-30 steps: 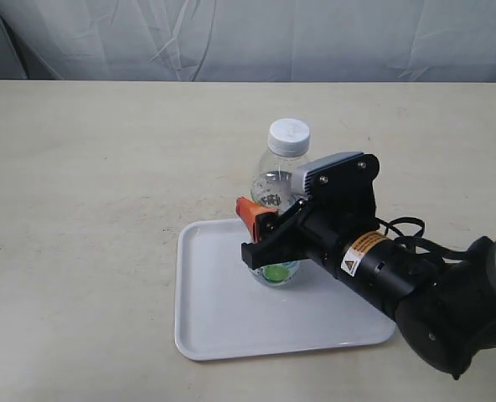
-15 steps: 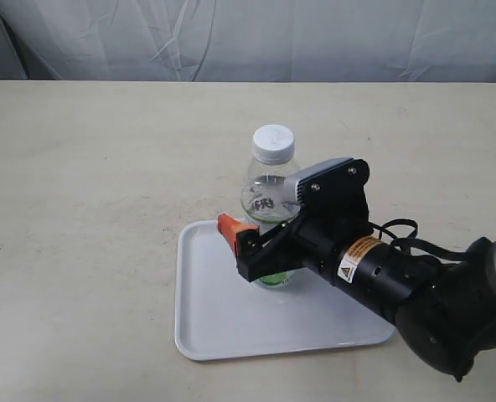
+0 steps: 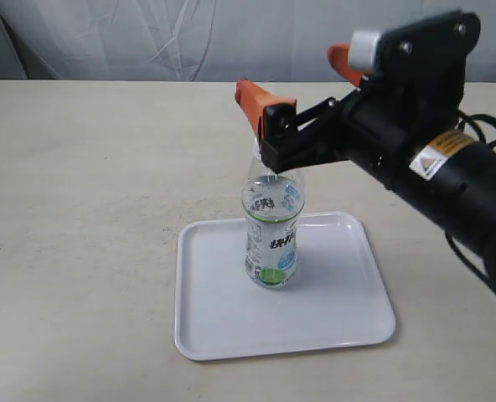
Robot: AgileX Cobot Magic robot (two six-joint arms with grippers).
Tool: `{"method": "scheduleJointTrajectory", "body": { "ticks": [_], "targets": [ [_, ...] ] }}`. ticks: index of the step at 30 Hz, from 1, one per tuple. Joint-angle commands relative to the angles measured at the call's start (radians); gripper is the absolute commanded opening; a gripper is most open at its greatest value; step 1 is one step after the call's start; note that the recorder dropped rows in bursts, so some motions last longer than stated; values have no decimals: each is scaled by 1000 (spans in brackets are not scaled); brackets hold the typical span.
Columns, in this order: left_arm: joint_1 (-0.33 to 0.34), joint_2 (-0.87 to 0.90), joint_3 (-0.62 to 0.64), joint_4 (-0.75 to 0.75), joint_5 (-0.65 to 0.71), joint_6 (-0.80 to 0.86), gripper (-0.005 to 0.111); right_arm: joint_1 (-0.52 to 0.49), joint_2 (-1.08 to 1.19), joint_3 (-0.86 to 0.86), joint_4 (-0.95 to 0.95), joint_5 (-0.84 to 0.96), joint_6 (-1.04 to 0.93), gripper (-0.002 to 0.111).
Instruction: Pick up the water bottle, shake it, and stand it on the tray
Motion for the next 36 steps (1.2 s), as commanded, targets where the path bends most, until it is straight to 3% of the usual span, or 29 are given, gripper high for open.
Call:
{"method": "scheduleJointTrajectory", "body": {
  "ticks": [1,12,14,15,18,19,24,29,33,36],
  "targets": [
    [-7,-4,3,1,-12,-3,2,-2,-139,-144,91,393,-157,104],
    [-7,-4,3,1,-12,-3,2,-2,-200,-230,67,662,-190,101],
    [-7,-4,3,1,-12,-3,2,-2,-200,-230,67,662,-190,84],
    [-7,-4,3,1,-12,-3,2,-2,-200,-230,67,662,-190,69],
    [-7,-4,3,1,-12,-3,2,-2,-203,-230,72,655,-188,5],
    [-7,-4,3,1,-12,-3,2,-2,-207,-230,72,651,-191,2],
    [-7,-4,3,1,-12,-3,2,-2,-246,-230,95,587,-185,-1],
    [-7,-4,3,1,-12,-3,2,-2,-325,-202,90,711,-263,-1],
    [-7,-4,3,1,-12,-3,2,-2,-409,-94,99,728,-237,-1],
    [-7,-4,3,1,-12,-3,2,-2,-466,24,110,631,-213,-1]
  ]
}}
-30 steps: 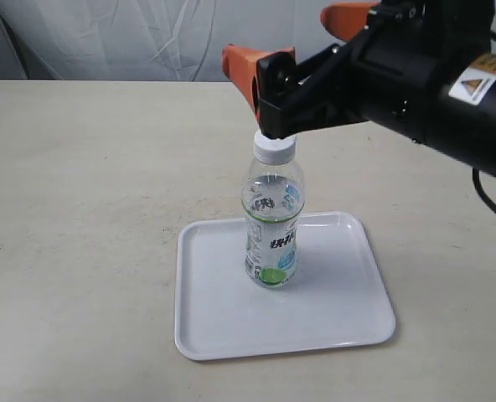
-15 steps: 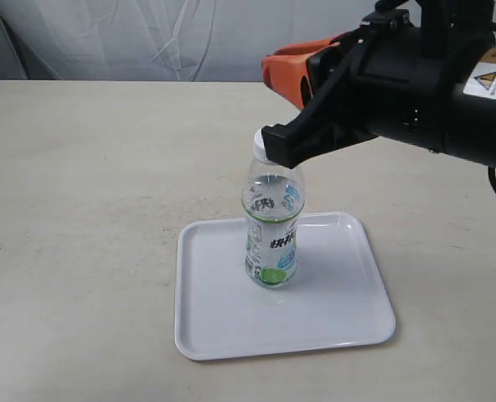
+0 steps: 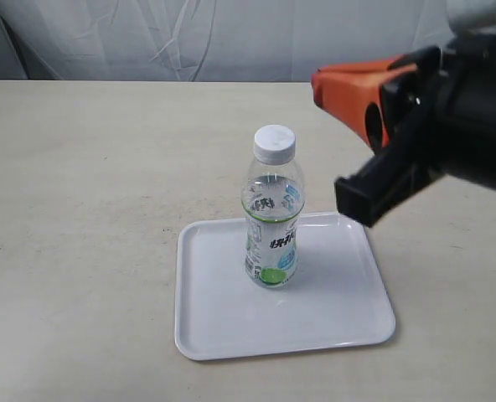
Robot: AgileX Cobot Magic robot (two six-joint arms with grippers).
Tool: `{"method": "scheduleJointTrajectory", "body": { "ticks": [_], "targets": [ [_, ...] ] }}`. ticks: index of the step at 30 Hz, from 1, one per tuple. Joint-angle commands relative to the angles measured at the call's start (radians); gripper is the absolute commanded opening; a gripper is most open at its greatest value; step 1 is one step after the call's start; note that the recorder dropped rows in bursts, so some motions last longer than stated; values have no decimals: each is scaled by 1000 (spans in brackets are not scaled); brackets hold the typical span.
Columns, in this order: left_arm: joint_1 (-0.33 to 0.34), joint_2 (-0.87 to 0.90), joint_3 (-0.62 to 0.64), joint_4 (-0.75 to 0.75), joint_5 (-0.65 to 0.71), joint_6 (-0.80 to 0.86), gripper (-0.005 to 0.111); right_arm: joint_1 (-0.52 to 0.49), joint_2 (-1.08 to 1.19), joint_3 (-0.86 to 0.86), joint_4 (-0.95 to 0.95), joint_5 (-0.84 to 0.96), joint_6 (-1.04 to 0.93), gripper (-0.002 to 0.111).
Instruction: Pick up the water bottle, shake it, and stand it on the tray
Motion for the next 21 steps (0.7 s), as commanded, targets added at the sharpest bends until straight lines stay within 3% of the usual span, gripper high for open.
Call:
{"method": "scheduleJointTrajectory", "body": {
  "ticks": [1,6,11,21],
  "targets": [
    [-7,-4,3,1,-12,-3,2,-2,-91,177,42,-148,25,-1],
    [-7,-4,3,1,-12,-3,2,-2,-154,360,255,-402,-17,-1],
    [-7,-4,3,1,-12,-3,2,-2,-162,426,362,-362,-17,-1],
    [-7,-4,3,1,-12,-3,2,-2,-162,426,367,-318,-19,-1]
  ]
}}
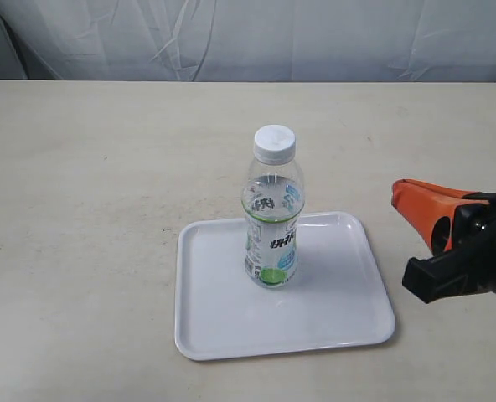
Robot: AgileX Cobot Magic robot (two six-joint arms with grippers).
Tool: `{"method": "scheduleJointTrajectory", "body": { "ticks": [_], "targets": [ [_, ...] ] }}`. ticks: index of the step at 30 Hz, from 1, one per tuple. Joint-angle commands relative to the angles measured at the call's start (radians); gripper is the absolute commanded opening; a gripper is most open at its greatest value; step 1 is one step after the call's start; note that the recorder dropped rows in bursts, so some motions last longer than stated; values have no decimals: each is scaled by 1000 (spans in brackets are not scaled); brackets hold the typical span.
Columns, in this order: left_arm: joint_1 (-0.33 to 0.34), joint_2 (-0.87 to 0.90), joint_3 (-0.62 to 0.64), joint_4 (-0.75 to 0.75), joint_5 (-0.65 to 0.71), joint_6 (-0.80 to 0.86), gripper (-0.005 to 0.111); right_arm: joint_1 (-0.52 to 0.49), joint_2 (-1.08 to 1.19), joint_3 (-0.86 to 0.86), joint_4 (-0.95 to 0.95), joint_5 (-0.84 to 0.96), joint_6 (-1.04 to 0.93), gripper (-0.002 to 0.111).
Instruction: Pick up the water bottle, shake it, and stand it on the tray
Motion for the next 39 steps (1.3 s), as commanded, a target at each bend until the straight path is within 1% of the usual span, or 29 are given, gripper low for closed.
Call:
{"method": "scheduleJointTrajectory", "body": {
  "ticks": [1,3,6,8,10,11,14,18,21,23,27,29,34,39],
  "targets": [
    [-7,-4,3,1,-12,-3,2,-2,-10,1,1,-2,-17,-1],
    [-7,-4,3,1,-12,-3,2,-38,-46,1,1,9,-57,-1],
    [-7,-4,3,10,-12,-3,2,-198,-184,1,5,167,-57,-1],
    [-7,-4,3,10,-12,-3,2,-328,-291,1,5,285,-57,-1],
    [-7,-4,3,12,-12,-3,2,-450,-377,1,-15,366,-61,-1],
    [-7,-4,3,12,-12,-3,2,-498,-416,1,-35,404,-61,-1],
    [-7,-4,3,12,-12,-3,2,-586,-496,1,-78,485,-61,-1],
    [-7,-4,3,12,-12,-3,2,-624,-539,18,-89,503,-59,-1],
    [-7,-4,3,12,-12,-3,2,-644,-539,26,-169,516,-33,-1],
    [-7,-4,3,12,-12,-3,2,-668,-544,26,-284,532,88,-1],
    [-7,-4,3,12,-12,-3,2,-701,-593,26,-592,589,429,-1],
    [-7,-4,3,12,-12,-3,2,-714,-624,26,-663,621,503,-1],
    [-7,-4,3,15,-14,-3,2,-757,-700,38,-713,651,513,-1],
    [-7,-4,3,15,-14,-3,2,-809,-733,101,-743,660,517,-1]
  ]
}}
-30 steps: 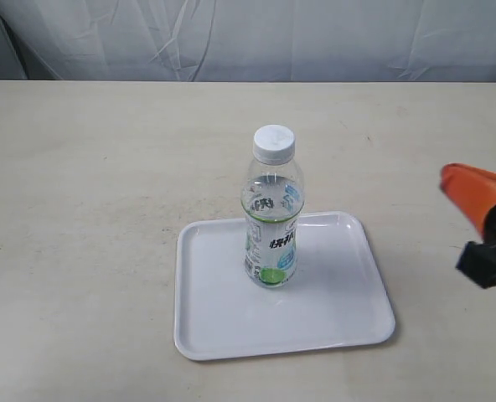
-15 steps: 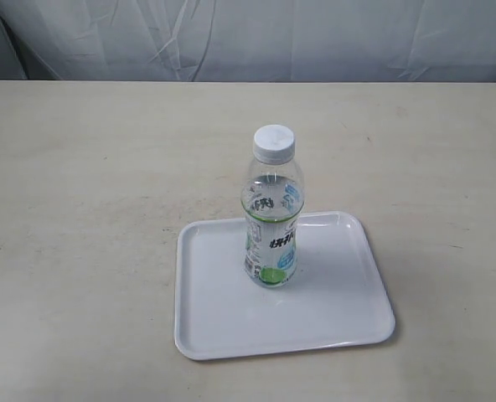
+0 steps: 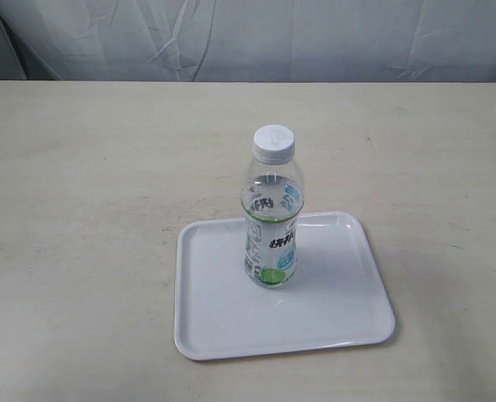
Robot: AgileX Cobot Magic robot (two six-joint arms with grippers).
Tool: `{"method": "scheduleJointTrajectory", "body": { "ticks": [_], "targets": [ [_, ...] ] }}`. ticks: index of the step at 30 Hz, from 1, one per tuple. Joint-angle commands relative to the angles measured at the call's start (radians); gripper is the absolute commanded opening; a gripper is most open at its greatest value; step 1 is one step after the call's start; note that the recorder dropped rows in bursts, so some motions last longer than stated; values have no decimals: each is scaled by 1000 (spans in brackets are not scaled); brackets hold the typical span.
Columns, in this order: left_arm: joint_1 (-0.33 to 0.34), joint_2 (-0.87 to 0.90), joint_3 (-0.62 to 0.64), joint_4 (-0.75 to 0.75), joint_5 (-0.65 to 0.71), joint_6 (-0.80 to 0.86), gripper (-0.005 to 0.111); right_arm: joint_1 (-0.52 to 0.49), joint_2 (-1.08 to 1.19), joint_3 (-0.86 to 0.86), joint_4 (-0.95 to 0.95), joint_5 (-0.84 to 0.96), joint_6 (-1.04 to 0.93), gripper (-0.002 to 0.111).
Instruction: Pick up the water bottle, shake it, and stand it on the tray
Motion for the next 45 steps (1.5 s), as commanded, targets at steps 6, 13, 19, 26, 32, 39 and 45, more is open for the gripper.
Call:
{"method": "scheduleJointTrajectory", "body": {
  "ticks": [6,13,19,26,32,39,45],
  "targets": [
    [-7,-4,3,4,-14,-3,2,-55,-14,123,-51,10,15,-1],
    [-7,-4,3,4,-14,-3,2,-55,-14,157,-63,-14,15,-1],
    [-7,-4,3,4,-14,-3,2,-55,-14,157,-67,-16,15,-1],
    [-7,-4,3,4,-14,-3,2,-55,-14,157,-65,-18,16,-1],
    [-7,-4,3,3,-12,-3,2,-55,-14,157,-65,-18,16,-1],
    [-7,-4,3,3,-12,-3,2,-55,-14,157,-47,-17,16,-1],
    [-7,-4,3,3,-12,-3,2,-55,-14,157,-47,-17,16,-1]
  ]
}}
